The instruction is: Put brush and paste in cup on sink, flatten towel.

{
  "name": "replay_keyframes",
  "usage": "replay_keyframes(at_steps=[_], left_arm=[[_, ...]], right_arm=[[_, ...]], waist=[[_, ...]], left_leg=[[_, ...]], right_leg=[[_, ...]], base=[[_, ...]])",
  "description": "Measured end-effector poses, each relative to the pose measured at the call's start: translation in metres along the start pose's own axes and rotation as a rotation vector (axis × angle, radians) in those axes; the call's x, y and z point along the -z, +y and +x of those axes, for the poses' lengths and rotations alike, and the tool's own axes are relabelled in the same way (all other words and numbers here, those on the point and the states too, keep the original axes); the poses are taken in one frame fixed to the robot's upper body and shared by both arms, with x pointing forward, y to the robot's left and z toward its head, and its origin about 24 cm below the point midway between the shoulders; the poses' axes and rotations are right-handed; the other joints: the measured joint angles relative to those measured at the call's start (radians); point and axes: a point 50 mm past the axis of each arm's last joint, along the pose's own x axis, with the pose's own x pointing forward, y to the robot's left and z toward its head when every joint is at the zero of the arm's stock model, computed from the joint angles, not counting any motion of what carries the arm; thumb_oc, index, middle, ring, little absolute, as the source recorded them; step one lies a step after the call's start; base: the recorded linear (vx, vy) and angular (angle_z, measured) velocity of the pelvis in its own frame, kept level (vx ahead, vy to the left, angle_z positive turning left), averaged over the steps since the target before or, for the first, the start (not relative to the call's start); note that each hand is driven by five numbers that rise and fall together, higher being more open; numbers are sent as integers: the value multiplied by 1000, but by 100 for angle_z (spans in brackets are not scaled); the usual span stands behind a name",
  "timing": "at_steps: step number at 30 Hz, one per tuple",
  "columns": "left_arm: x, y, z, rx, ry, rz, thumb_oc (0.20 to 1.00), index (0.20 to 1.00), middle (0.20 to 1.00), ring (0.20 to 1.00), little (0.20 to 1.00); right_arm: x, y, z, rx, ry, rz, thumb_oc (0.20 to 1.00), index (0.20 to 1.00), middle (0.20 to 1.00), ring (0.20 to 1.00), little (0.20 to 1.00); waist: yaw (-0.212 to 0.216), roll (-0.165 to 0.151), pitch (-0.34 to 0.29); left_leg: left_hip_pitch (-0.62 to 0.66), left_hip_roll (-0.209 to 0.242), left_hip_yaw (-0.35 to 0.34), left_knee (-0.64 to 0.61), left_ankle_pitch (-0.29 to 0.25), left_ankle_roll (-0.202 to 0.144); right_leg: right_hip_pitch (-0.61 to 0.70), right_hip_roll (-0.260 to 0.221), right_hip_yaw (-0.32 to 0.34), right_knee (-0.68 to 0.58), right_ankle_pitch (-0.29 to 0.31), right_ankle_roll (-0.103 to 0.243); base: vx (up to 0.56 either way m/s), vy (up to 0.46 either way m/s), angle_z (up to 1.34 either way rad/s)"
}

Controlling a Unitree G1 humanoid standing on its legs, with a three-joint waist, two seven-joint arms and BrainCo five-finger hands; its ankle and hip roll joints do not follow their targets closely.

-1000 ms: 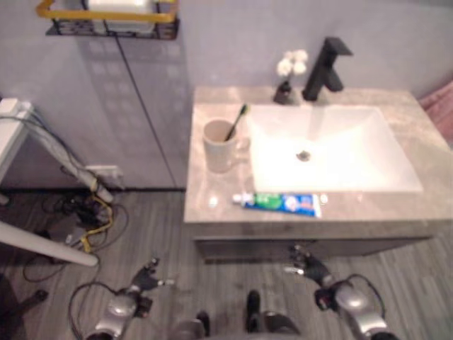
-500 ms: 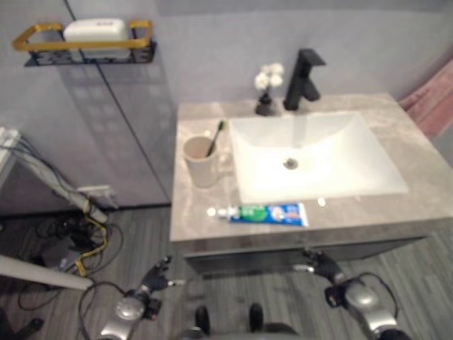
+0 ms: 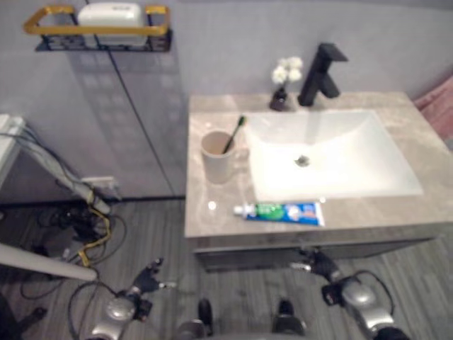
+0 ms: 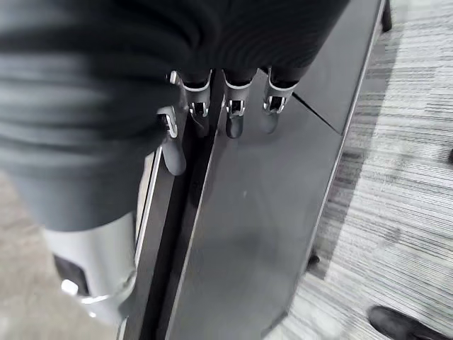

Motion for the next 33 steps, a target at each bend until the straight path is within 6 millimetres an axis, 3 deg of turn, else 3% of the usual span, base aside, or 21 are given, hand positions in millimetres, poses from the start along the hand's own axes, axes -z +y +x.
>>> replay_keyframes(at_steps=[1,2,4,5,7,8,9,10,11,13,14,20,23,26,28,30,33], left_arm=[[4,2,-1,-15,14,-13,1000,1000,1000,1000,1000],[8,6,-3,-48,29,-45,1000,1000,1000,1000,1000],[2,9,1,-76,15,-68,1000,1000,1000,1000,1000],[-3,9,5,-78,3,-77,1000,1000,1000,1000,1000],[-14,-1,11,-41,-26,-65,1000,1000,1000,1000,1000],[-15,-6,12,-21,-26,-54,1000,1000,1000,1000,1000],[-10,-10,11,-9,-9,-53,1000,1000,1000,1000,1000],[-6,-11,9,-6,5,-54,1000,1000,1000,1000,1000],[-2,-12,7,-8,15,-57,1000,1000,1000,1000,1000],[2,-12,3,-9,17,-67,1000,1000,1000,1000,1000],[5,-14,0,-8,20,-71,1000,1000,1000,1000,1000],[-5,-12,3,-11,-21,-66,1000,1000,1000,1000,1000],[-4,-7,1,-18,-25,-37,1000,1000,1000,1000,1000],[-5,-5,1,-25,-33,-36,1000,1000,1000,1000,1000],[-5,-5,0,-25,-32,-28,1000,1000,1000,1000,1000],[-5,-5,0,-22,-32,-17,1000,1000,1000,1000,1000],[-5,-6,0,-13,-32,10,1000,1000,1000,1000,1000]], right_arm=[[3,3,1,-11,6,12,1000,1000,1000,1000,1000],[-1,8,4,-26,-11,13,1000,1000,1000,1000,1000],[-3,10,5,-54,-8,-22,1000,1000,1000,1000,1000],[-2,6,4,-49,6,-49,1000,1000,1000,1000,1000],[5,-2,-1,-18,38,-66,1000,1000,1000,1000,1000],[7,-7,-4,-6,49,-79,1000,1000,1000,1000,1000],[8,-10,-5,13,56,-73,1000,1000,1000,1000,1000],[8,-12,-6,27,51,-66,1000,1000,1000,1000,1000],[9,-14,-7,36,54,-62,1000,1000,1000,1000,1000],[9,-18,-9,47,56,-67,1000,1000,1000,1000,1000],[8,-19,-9,57,53,-62,1000,1000,1000,1000,1000],[14,-16,-11,56,67,-53,1000,1000,1000,1000,1000],[13,-14,-10,49,63,-49,1000,1000,1000,1000,1000],[15,-12,-10,40,73,-69,1000,1000,1000,1000,1000],[17,-10,-11,28,86,-95,1000,1000,1000,1000,1000],[16,-10,-10,26,89,-128,1000,1000,1000,1000,1000],[14,-11,-9,28,80,-132,1000,1000,1000,1000,1000]], waist=[[-7,-34,0],[17,-29,2],[13,3,4],[14,26,14],[-1,21,13],[-6,19,15],[-9,13,14],[-12,1,9],[-14,-2,-2],[-20,1,-5],[-23,5,-6],[-41,-4,0],[-45,7,-6],[-48,20,-13],[-47,44,-27],[-38,50,-31],[-24,50,-32]], left_leg=[[4,-2,-12,5,15,-30],[0,25,-3,0,17,-51],[-27,130,-69,-34,71,-119],[-46,173,-95,-47,109,-119],[-134,182,-50,-49,290,21],[-149,179,26,-48,334,86],[-138,176,143,-33,286,64],[-120,154,189,-20,244,5],[-95,128,157,-15,205,-48],[-63,98,60,4,158,-98],[-22,73,-6,19,118,-115],[36,83,-12,-48,104,-120],[53,83,-11,-53,105,-118],[52,83,-12,-53,89,-96],[49,84,-11,-52,37,-68],[32,57,-6,-49,19,-67],[49,21,23,-51,4,-26]], right_leg=[[10,-3,-34,3,-17,25],[8,26,-91,0,-63,-3],[40,171,-97,-59,-103,-48],[38,225,-128,-63,-112,-66],[17,247,-222,-60,-121,-147],[14,240,-252,-67,-125,-169],[29,238,-277,-92,-126,-193],[46,240,-278,-123,-120,-198],[50,245,-273,-138,-117,-196],[41,268,-248,-133,-104,-182],[36,288,-237,-133,-91,-191],[40,339,-234,-136,-94,-187],[42,351,-218,-136,-90,-193],[40,350,-216,-134,-84,-192],[25,350,-217,-124,-79,-187],[-11,322,-195,-88,-70,-172],[-35,291,-155,-38,-72,-149]], base=[[-1,-576,3],[-38,-632,3],[-54,-504,54],[-55,-382,118],[-26,-279,118],[11,-164,81],[9,-126,50],[8,-63,22],[9,-47,5],[-5,-7,-22],[-23,33,-31],[27,106,-12],[19,97,-15],[-8,101,-3],[-13,161,-1],[46,223,-15],[-57,143,-38]])
